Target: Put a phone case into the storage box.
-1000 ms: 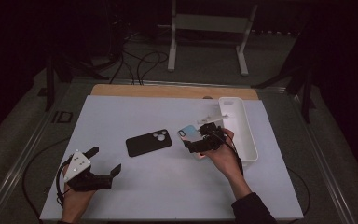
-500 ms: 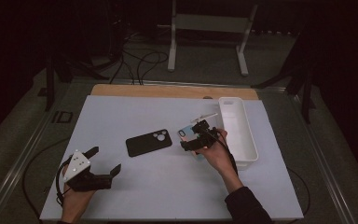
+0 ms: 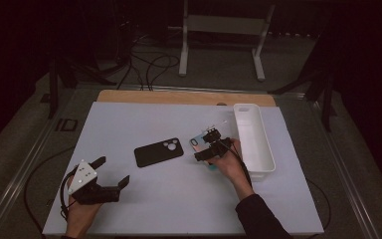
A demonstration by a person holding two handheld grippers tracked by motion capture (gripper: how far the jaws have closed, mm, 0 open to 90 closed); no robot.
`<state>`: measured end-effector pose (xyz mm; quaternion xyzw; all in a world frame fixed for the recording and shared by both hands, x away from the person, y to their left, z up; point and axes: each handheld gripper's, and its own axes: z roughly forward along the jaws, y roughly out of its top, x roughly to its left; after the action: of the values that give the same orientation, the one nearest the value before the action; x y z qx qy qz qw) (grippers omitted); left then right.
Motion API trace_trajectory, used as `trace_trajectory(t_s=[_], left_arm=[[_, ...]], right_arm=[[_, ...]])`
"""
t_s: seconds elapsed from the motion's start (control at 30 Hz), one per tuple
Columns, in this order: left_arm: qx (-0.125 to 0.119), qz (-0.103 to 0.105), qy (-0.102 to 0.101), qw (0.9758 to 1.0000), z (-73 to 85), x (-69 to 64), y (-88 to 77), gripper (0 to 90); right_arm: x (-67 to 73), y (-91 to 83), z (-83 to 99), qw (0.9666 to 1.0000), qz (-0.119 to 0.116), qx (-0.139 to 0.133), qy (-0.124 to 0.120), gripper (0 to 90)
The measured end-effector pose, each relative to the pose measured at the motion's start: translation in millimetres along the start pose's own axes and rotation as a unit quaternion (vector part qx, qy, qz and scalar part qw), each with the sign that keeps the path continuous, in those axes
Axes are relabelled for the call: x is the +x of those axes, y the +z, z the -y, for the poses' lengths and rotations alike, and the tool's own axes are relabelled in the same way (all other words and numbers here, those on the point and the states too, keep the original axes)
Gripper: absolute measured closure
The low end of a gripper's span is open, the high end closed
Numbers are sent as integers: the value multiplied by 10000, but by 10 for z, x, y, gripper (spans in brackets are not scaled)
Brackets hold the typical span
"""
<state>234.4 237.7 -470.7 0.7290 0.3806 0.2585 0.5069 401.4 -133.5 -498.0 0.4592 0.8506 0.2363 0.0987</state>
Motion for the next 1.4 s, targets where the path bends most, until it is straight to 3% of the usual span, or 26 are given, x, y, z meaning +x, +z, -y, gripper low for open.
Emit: trace_trajectory(t_s=[0.23, 0.47, 0.57, 0.87, 1.1, 1.27, 1.4], left_arm=[[8, 5, 4, 10000, 1, 1, 2, 0], [12, 13, 0, 10000, 1, -3, 2, 0], [10, 17, -4, 10000, 3, 0, 2, 0], [42, 28, 17, 10000, 2, -10, 10, 0], [47, 51, -21, 10000, 1, -10, 16, 0], [71, 48, -54, 9999, -3, -16, 22, 0], [83, 38, -102, 9999, -15, -17, 17, 0]], right_arm=[[2, 51, -6, 9999, 97, 101, -16, 78], [3, 125, 10, 9985, 400, 381, -7, 78], [-14, 128, 27, 9980, 348, 484, 195, 88], [30, 62, 52, 9963, 457, 662, 316, 165], [75, 9, 112, 9978, 316, 504, 294, 167], [165, -182, 118, 9997, 163, 21, 175, 167], [225, -350, 126, 9989, -58, -460, 119, 167]])
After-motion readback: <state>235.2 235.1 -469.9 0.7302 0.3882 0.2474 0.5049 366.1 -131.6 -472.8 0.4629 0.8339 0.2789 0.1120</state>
